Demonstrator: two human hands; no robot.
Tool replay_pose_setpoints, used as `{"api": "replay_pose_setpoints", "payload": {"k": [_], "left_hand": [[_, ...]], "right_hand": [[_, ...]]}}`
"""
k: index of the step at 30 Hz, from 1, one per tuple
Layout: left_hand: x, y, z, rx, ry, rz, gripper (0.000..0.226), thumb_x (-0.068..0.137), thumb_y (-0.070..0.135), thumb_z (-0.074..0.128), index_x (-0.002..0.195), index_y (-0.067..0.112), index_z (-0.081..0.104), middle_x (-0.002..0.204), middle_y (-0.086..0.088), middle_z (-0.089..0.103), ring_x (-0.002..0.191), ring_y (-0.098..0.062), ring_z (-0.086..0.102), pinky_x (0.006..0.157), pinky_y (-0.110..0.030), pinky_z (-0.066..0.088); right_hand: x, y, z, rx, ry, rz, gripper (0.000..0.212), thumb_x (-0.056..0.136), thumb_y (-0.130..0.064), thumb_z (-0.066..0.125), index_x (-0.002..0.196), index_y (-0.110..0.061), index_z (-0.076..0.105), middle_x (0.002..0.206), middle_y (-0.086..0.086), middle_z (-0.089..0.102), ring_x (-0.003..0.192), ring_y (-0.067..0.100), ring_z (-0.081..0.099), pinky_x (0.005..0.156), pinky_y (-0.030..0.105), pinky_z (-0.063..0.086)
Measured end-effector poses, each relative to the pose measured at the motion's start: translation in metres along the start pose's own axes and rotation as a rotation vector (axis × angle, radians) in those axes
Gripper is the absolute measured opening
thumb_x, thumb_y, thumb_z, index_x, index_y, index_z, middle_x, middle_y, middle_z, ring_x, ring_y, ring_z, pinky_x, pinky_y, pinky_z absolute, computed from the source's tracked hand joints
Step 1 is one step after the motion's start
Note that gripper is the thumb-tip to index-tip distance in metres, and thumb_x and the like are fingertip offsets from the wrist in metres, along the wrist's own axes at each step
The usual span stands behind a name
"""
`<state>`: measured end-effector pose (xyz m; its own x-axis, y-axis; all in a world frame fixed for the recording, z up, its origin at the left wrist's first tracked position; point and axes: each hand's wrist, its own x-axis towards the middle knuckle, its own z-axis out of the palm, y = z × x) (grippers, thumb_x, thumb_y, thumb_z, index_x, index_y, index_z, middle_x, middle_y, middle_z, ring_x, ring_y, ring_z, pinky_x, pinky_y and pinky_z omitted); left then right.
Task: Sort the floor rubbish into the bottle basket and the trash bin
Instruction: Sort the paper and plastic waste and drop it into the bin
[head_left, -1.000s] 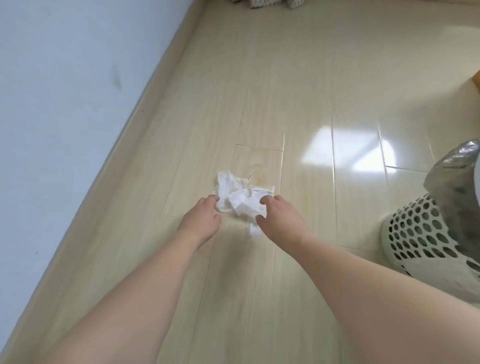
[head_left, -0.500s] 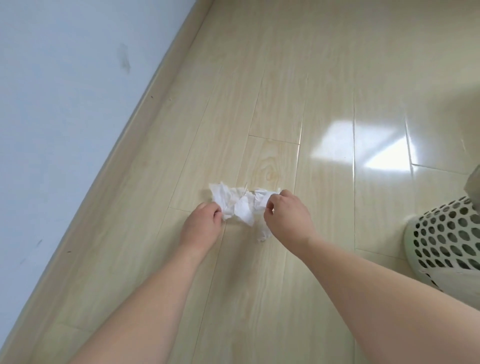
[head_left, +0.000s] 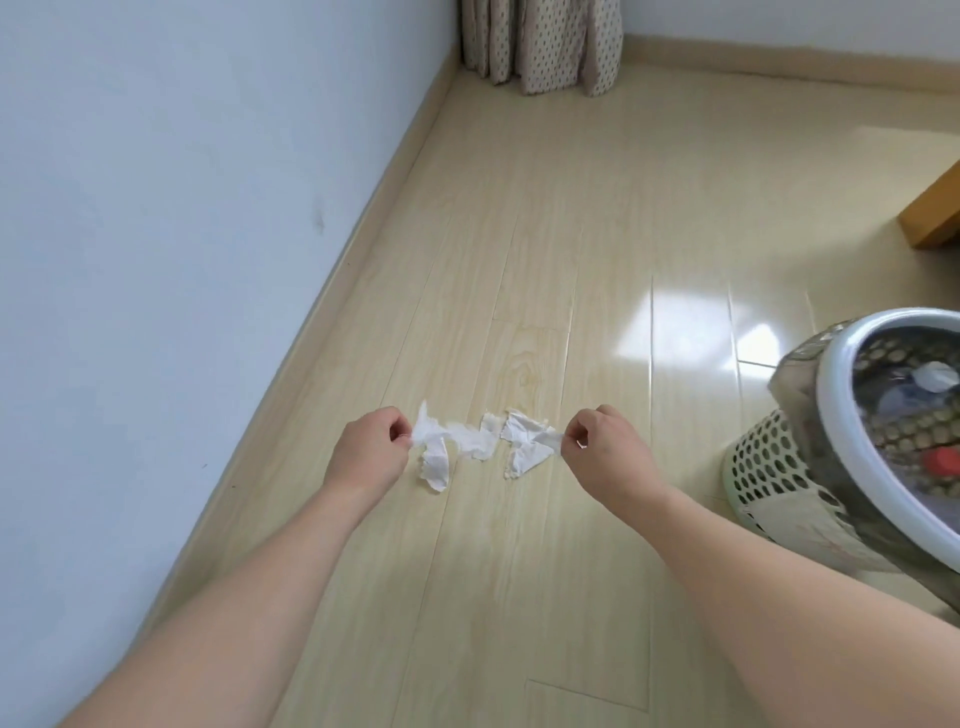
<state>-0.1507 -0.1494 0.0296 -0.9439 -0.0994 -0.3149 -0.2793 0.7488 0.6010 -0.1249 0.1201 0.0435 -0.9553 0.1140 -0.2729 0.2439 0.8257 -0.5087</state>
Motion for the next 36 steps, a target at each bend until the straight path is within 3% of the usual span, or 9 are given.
{"api": "replay_pose_setpoints", "payload": {"k": [6, 13, 17, 23, 26, 29, 32, 34, 36], "left_hand": [[-0.047, 0.081, -0.056, -0.107, -0.132, 0.011, 0.008, 0.088, 0.011, 0.057, 0.082, 0.013, 0.061, 0.080, -0.004, 0.065, 0.067, -0.022, 0.063, 0.061, -0.028, 0.047], [-0.129, 0.215, -0.078, -0.183, -0.304, 0.083, 0.011, 0.086, 0.001, 0.050, 0.080, 0.008, 0.056, 0.074, -0.010, 0.057, 0.061, -0.021, 0.056, 0.064, -0.031, 0.048], [-0.187, 0.276, -0.050, -0.037, -0.343, 0.149, 0.012, 0.084, 0.002, 0.045, 0.079, 0.007, 0.054, 0.074, -0.011, 0.055, 0.065, -0.024, 0.053, 0.062, -0.029, 0.046], [-0.282, 0.353, 0.037, -0.067, -0.622, 0.287, 0.009, 0.068, 0.018, 0.057, 0.075, 0.012, 0.057, 0.071, -0.007, 0.058, 0.061, -0.019, 0.056, 0.063, -0.028, 0.048], [-0.324, 0.380, 0.103, -0.068, -0.746, 0.374, 0.003, 0.083, 0.008, 0.057, 0.083, 0.009, 0.060, 0.070, -0.007, 0.058, 0.063, -0.019, 0.056, 0.064, -0.030, 0.049], [-0.357, 0.392, 0.175, -0.020, -0.838, 0.432, 0.013, 0.082, 0.001, 0.050, 0.081, 0.011, 0.058, 0.066, -0.004, 0.056, 0.064, -0.020, 0.053, 0.064, -0.030, 0.045], [-0.377, 0.389, 0.247, 0.154, -0.907, 0.533, 0.014, 0.078, 0.008, 0.048, 0.076, 0.017, 0.059, 0.070, 0.002, 0.058, 0.066, -0.016, 0.053, 0.063, -0.028, 0.046], [-0.382, 0.380, 0.280, 0.365, -0.859, 0.650, 0.017, 0.080, 0.011, 0.045, 0.081, 0.019, 0.060, 0.081, 0.002, 0.063, 0.073, -0.016, 0.057, 0.064, -0.026, 0.046], [-0.384, 0.370, 0.314, 0.580, -0.807, 0.772, 0.021, 0.082, 0.012, 0.043, 0.090, 0.022, 0.060, 0.097, -0.001, 0.067, 0.089, -0.023, 0.061, 0.076, -0.031, 0.049]], "right_hand": [[-0.060, -0.012, -0.074, 0.074, -0.041, 0.065, 0.013, 0.091, -0.020, 0.050, 0.084, -0.014, 0.059, 0.089, -0.002, 0.057, 0.068, 0.017, 0.054, 0.051, 0.024, 0.040], [-0.160, 0.026, -0.189, 0.128, 0.056, 0.165, 0.017, 0.093, -0.025, 0.049, 0.095, -0.019, 0.064, 0.087, -0.002, 0.066, 0.079, 0.015, 0.063, 0.074, 0.033, 0.057], [-0.222, 0.091, -0.241, 0.178, 0.117, 0.301, 0.013, 0.093, -0.023, 0.053, 0.090, -0.018, 0.065, 0.082, 0.002, 0.067, 0.074, 0.018, 0.066, 0.074, 0.036, 0.060], [-0.304, 0.195, -0.287, 0.251, 0.220, 0.495, 0.012, 0.088, -0.013, 0.050, 0.083, -0.011, 0.060, 0.075, 0.009, 0.067, 0.061, 0.021, 0.062, 0.053, 0.029, 0.051], [-0.333, 0.247, -0.293, 0.271, 0.253, 0.599, 0.017, 0.085, -0.009, 0.043, 0.086, -0.008, 0.060, 0.068, 0.012, 0.070, 0.051, 0.022, 0.060, 0.051, 0.027, 0.051], [-0.350, 0.293, -0.292, 0.290, 0.277, 0.688, 0.019, 0.084, -0.009, 0.041, 0.086, -0.009, 0.059, 0.069, 0.012, 0.069, 0.051, 0.024, 0.067, 0.055, 0.031, 0.058], [-0.354, 0.336, -0.283, 0.311, 0.272, 0.751, 0.017, 0.085, -0.010, 0.041, 0.088, -0.008, 0.058, 0.077, 0.012, 0.068, 0.054, 0.025, 0.068, 0.058, 0.032, 0.059], [-0.348, 0.353, -0.273, 0.302, 0.250, 0.768, 0.016, 0.087, -0.011, 0.044, 0.092, -0.008, 0.059, 0.083, 0.012, 0.068, 0.062, 0.027, 0.069, 0.062, 0.033, 0.060], [-0.339, 0.371, -0.263, 0.299, 0.234, 0.767, 0.018, 0.087, -0.011, 0.047, 0.097, -0.007, 0.061, 0.094, 0.014, 0.067, 0.078, 0.031, 0.069, 0.072, 0.038, 0.060]]}}
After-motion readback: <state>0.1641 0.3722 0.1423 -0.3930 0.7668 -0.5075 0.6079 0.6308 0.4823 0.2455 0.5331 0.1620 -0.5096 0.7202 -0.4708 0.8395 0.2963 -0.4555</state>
